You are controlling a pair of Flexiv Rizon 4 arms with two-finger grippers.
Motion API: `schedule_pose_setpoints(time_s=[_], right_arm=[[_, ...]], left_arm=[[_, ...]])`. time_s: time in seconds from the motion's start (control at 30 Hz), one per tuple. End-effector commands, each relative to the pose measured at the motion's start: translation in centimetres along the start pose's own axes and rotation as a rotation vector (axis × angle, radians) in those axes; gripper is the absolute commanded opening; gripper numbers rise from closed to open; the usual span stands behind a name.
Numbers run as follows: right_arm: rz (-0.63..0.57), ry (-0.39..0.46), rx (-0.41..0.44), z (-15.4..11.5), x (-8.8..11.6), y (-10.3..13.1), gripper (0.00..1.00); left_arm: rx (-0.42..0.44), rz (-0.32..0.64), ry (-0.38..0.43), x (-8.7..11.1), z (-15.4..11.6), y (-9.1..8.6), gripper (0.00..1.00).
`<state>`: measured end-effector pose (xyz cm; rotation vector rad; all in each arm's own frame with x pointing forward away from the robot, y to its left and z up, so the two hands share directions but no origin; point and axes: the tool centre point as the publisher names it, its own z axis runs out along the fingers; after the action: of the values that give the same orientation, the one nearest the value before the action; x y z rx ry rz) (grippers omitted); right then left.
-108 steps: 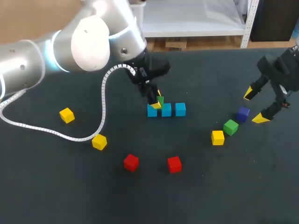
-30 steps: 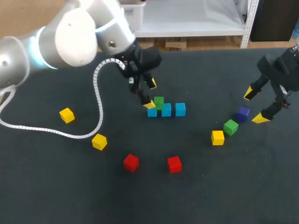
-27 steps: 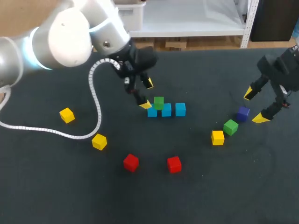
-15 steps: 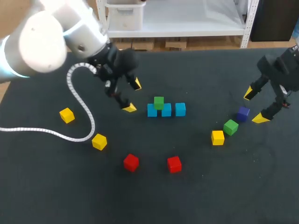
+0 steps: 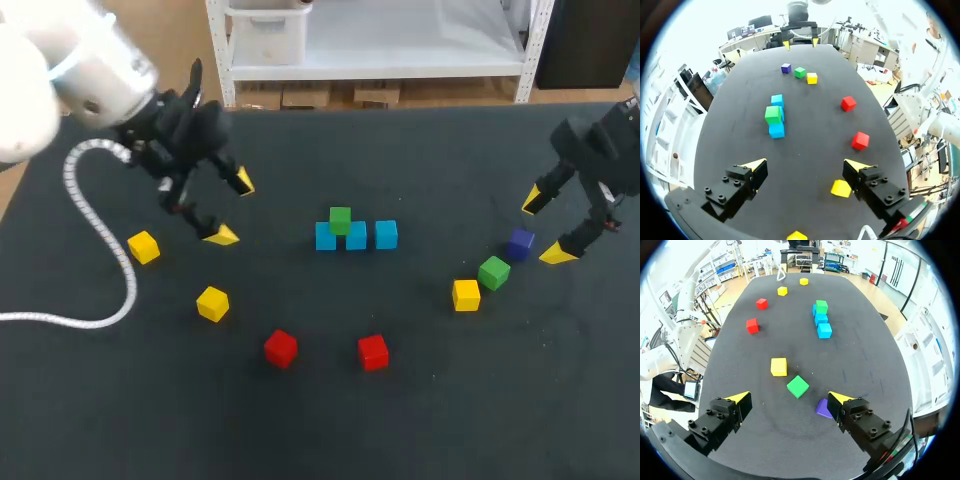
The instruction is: Place the blue cubes, place green cubes on the blue cubes, place the yellow cubes on the green cubes, then place the red cubes on the yellow cubes, and place purple cube on the red cubes.
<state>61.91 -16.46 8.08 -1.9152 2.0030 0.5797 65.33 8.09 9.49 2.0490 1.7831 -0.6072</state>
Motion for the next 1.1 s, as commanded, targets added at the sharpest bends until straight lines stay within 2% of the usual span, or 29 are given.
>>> schedule_pose_setpoints(time_s=[0.03, 0.13, 0.37, 0.6, 0.93, 1.1], right_arm=[[-0.001, -0.002, 0.000, 0.0, 0.0, 0.0, 1.00], [-0.001, -0.002, 0.000, 0.0, 0.0, 0.0, 1.00], [-0.001, -0.002, 0.000, 0.0, 0.0, 0.0, 1.00], [-0.001, -0.002, 0.000, 0.0, 0.0, 0.0, 1.00], [-0.001, -0.002, 0.000, 0.0, 0.0, 0.0, 1.00], [-0.001, -0.002, 0.000, 0.0, 0.0, 0.0, 1.00]], left_arm=[[-0.090, 0.021, -0.062, 1.4, -1.8, -2.8, 1.00], [-0.110, 0.027, -0.099, 2.0, -2.5, -3.6, 1.00], [-0.119, 0.046, -0.103, 2.9, -3.7, -5.0, 1.00], [-0.136, 0.021, -0.080, 5.7, -5.4, -6.0, 1.00], [-0.117, -0.001, -0.053, 8.8, -6.2, -6.1, 1.00], [-0.115, -0.003, -0.049, 9.2, -6.3, -6.0, 1.00]])
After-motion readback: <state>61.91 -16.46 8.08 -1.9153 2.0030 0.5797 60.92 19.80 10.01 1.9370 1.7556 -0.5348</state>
